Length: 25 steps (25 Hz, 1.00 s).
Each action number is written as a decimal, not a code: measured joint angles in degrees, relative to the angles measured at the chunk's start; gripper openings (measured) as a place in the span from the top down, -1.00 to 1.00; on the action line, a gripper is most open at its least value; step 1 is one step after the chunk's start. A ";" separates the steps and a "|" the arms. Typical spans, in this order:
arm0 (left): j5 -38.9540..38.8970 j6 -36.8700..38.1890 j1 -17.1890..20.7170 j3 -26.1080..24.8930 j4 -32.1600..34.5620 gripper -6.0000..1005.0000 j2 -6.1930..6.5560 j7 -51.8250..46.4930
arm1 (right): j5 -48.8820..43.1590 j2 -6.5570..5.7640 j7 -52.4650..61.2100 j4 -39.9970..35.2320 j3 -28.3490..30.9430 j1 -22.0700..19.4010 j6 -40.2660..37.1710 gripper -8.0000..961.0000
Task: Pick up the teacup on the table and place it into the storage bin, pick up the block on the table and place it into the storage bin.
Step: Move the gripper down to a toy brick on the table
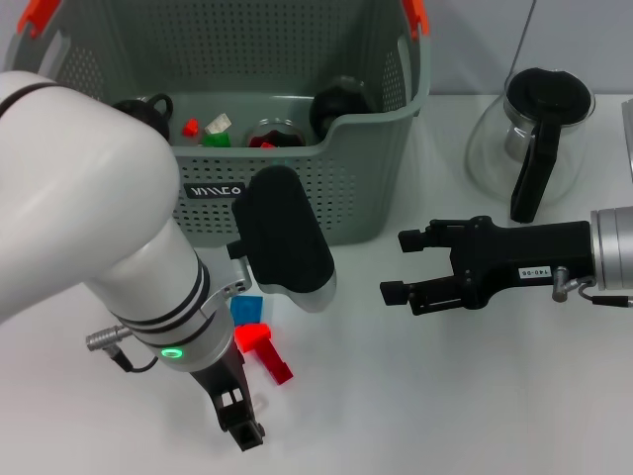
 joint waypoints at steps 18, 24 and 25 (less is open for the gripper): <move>-1.30 -0.94 -0.56 0.56 -2.59 -0.13 0.00 -0.86 | 0.00 0.00 -0.05 0.00 0.00 0.09 0.00 -0.92; -1.08 -1.51 -0.61 0.52 -2.83 0.07 0.00 -0.97 | 0.00 0.00 -0.06 0.00 0.00 0.01 0.00 -0.93; -1.05 -1.71 -0.65 0.52 -2.98 0.07 0.00 -0.97 | 0.00 0.00 -0.06 0.00 0.00 -0.01 0.00 -0.93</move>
